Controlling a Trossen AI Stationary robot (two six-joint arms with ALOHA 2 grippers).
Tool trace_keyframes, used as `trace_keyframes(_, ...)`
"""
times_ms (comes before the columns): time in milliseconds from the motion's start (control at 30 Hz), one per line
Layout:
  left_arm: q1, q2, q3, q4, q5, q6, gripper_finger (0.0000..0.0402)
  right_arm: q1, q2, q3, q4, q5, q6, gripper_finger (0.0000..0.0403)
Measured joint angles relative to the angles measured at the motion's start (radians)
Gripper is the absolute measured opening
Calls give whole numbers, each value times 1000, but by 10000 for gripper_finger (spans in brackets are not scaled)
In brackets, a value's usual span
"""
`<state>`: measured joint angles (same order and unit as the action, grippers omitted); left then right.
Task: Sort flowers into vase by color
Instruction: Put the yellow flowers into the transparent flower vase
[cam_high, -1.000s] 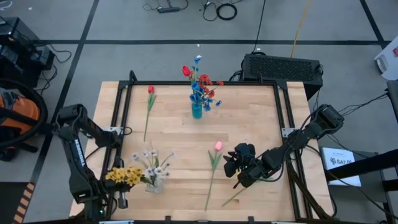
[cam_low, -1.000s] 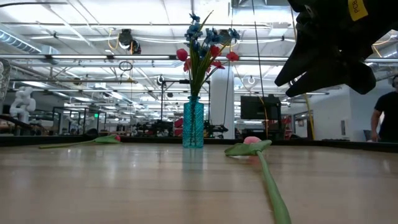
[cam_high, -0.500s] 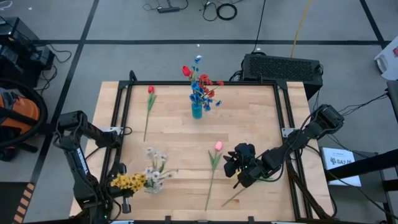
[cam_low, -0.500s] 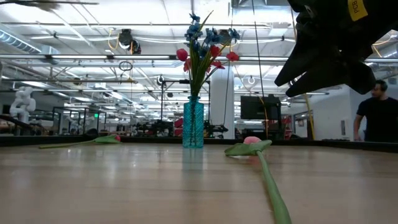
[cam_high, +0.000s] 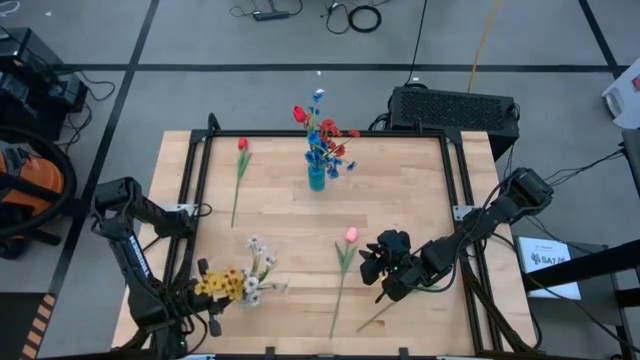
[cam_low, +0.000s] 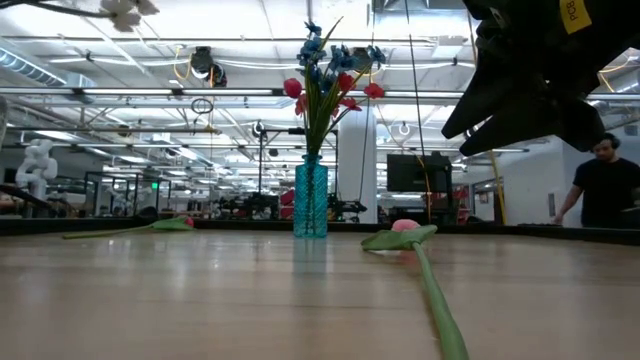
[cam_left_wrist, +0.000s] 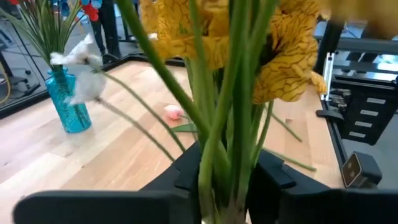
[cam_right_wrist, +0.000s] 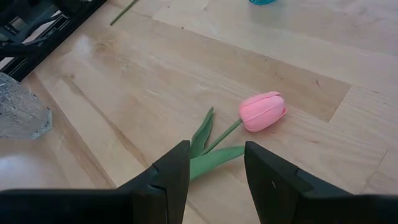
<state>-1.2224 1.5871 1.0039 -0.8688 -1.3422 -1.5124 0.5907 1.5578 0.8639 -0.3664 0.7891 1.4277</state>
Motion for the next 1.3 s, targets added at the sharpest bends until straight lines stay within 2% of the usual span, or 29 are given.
trace_keyframes(300, -4, -1, 0, 0, 4, 3, 137, 0, 0, 0, 0, 0, -3, 144)
trace_keyframes(700, -69, -30, 0, -7, 8, 9, 140, 0, 0, 0, 0, -3, 0, 144)
trace_keyframes(1067, -74, -31, 0, -5, 11, 6, 140, 0, 0, 0, 4, -4, 0, 144)
trace_keyframes(1200, -74, -31, 1, -8, 67, 6, 146, 0, 0, 0, 4, -4, 0, 144)
trace_keyframes(1300, -74, -32, 1, -3, 108, 2, 168, 0, 0, 0, 4, -4, 0, 144)
